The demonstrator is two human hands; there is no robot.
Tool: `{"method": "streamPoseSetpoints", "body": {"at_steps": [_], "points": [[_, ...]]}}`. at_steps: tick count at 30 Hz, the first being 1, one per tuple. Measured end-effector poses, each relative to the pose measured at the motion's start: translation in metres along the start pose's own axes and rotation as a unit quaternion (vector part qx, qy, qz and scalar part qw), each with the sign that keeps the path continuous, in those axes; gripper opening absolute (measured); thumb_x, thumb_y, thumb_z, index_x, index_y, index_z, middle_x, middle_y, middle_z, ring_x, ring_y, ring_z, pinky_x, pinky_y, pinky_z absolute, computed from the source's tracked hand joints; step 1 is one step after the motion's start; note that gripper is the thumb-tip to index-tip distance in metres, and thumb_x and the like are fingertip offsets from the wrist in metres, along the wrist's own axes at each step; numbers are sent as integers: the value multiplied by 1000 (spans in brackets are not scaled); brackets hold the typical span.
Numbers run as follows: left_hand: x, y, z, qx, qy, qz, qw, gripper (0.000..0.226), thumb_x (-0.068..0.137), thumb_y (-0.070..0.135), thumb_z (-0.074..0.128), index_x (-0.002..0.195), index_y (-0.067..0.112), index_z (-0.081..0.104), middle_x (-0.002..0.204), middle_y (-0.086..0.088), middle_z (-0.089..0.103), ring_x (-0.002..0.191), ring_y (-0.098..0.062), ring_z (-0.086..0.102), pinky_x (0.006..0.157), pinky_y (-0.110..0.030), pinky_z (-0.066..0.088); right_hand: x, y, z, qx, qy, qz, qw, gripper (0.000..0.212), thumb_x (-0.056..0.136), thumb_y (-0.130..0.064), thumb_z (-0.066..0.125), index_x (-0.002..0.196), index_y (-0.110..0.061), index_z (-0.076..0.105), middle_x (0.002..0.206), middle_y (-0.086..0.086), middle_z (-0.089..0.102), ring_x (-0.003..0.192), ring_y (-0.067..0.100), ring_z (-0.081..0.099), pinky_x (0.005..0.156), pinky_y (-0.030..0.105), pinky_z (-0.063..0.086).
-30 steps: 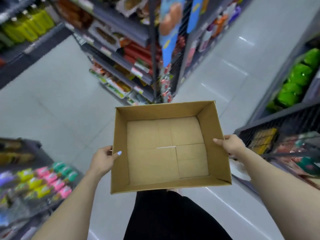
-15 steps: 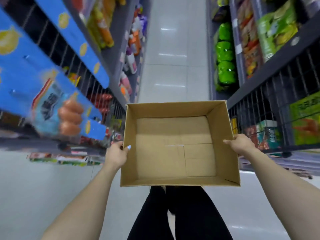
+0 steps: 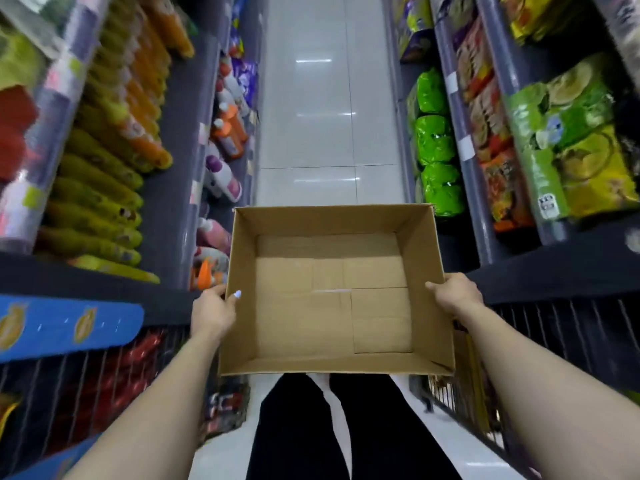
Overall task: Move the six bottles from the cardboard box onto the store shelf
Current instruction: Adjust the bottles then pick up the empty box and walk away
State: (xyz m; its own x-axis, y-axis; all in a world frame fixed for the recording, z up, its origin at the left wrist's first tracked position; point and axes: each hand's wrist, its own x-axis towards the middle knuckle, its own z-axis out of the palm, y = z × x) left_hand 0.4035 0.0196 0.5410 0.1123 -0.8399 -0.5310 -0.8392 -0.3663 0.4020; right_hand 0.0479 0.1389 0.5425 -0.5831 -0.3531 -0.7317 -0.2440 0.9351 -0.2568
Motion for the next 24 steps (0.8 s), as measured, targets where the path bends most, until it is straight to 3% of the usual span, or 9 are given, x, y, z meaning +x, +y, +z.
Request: {"method": "streamPoseSetpoints", "body": {"at_steps": [2,6,10,12,16,21,24], "points": [[29,23,-1,-5,-10,2,1000,35,92,30,56,116,8,66,106,-19,71,100,-39,64,85,-42,52,26,-24,-7,2,0,1,1000,46,91,-36,56,128,-9,57,124,15,63,115,36,58,97,47,48],[89,62,11,-17,-33,15,999,30,92,23,56,112,4,68,105,-16,71,99,-37,64,76,-32,46,88,-64,-13,-4,-7,-2,1000,37,92,-33,56,121,-11,63,118,15,67,110,35,61,91,40,49],[171,82,41,-39,-75,6,996,28,89,27,59,109,10,69,104,-15,72,98,-35,66,90,-44,51,163,-101,-3,-13,-5,11,1000,36,90,-32,58,119,-12,65,115,16,68,107,36,62,89,39,50],[221,84,65,-59,-79,-11,995,29,86,30,62,107,12,69,99,-14,73,93,-34,68,88,-48,52,208,-117,12,-14,1,12,1000,35,90,-32,58,118,-12,66,116,16,68,108,35,62,88,37,48],[318,87,132,-21,-73,0,997,30,88,26,61,102,2,70,92,-21,72,87,-37,67,76,-41,50,315,-133,62,-31,7,16,999,35,94,-33,53,119,-12,64,115,16,68,106,34,62,74,32,40],[422,75,223,-19,-75,-19,997,32,91,26,58,116,9,65,103,-12,71,84,-22,62,72,-31,44,438,-134,126,8,-5,39,999,32,96,-32,47,119,-14,60,98,8,63,80,21,56,65,31,40],[469,69,266,-10,-77,0,997,37,92,28,55,123,8,61,112,-16,68,98,-29,63,80,-37,47,501,-130,161,30,-8,20,999,32,97,-30,48,120,-11,61,101,8,65,89,25,62,77,35,49]]}}
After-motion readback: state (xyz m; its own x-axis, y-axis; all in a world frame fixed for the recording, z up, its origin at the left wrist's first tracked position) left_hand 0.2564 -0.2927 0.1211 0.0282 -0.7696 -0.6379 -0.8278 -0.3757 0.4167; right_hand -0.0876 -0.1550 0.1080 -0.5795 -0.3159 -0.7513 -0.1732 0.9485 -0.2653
